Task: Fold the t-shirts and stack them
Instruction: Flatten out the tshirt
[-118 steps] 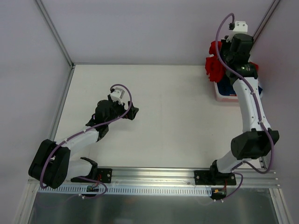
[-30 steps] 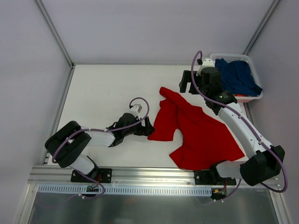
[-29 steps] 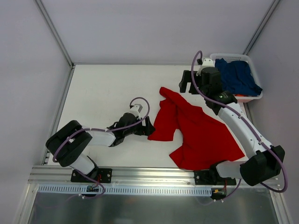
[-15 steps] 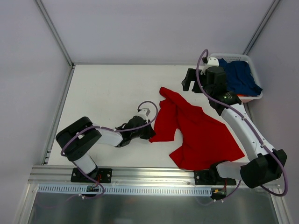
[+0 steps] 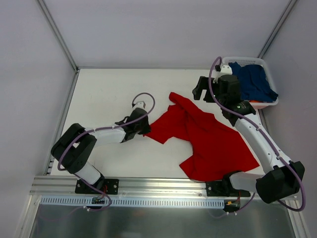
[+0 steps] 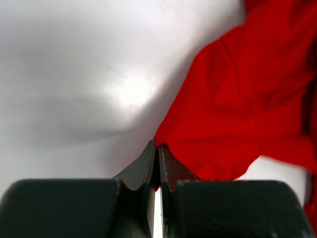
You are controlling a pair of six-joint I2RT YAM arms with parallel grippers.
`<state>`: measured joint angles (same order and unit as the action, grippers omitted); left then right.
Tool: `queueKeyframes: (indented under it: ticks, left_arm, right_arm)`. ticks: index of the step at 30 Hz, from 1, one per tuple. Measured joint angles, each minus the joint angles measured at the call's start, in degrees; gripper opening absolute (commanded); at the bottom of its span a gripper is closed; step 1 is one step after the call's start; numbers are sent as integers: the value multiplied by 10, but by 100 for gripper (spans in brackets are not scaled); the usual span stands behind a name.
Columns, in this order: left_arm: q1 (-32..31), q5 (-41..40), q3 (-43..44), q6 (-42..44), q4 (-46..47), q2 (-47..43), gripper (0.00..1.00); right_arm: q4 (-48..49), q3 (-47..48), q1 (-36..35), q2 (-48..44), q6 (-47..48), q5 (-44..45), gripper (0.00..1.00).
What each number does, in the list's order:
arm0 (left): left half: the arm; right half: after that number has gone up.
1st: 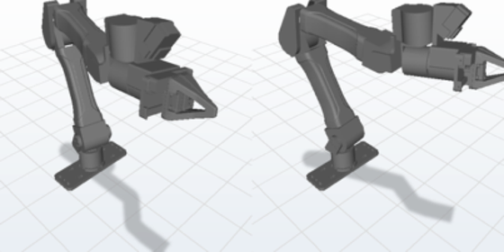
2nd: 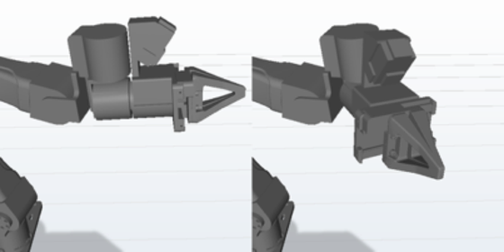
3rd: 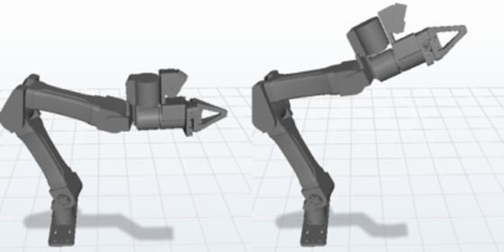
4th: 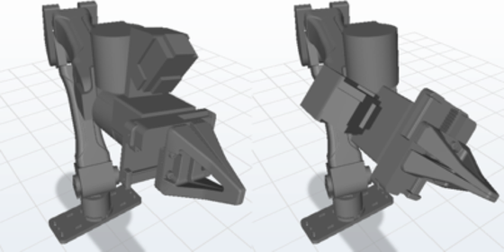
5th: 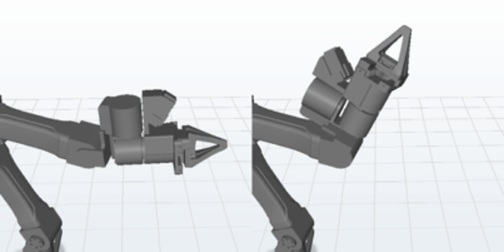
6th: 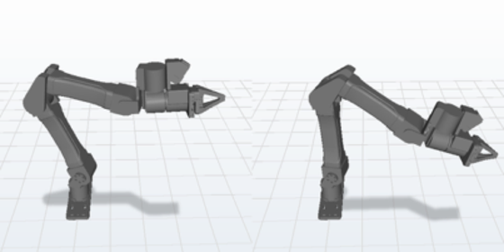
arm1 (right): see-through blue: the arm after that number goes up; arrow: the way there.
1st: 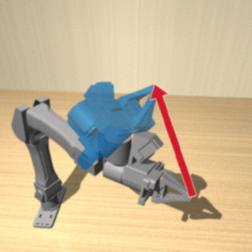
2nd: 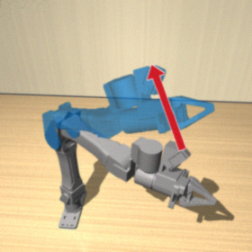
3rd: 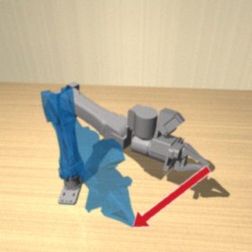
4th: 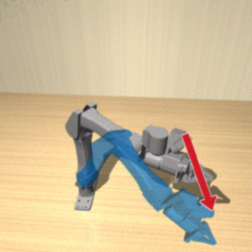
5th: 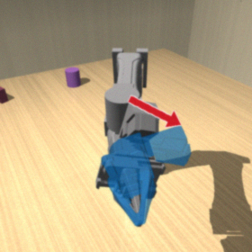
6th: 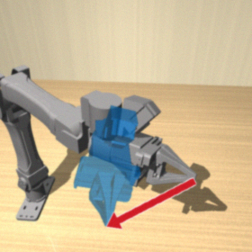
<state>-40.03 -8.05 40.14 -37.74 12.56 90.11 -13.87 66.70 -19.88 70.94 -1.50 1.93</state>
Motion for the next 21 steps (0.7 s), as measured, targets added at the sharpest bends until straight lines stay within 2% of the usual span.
queueKeyframes:
  ticks: [5,10,21]
  left_arm:
    - [96,-8,46,12,-49,-17,0]
    - [141,-9,139,38,-90,7,0]
    - [173,21,461,89,-165,237,0]
  right_arm:
    - [5,-14,0,-5,0,-3,98]
    - [17,-28,1,-10,-6,-12,98]
    - [30,-63,1,-50,-10,-23,98]
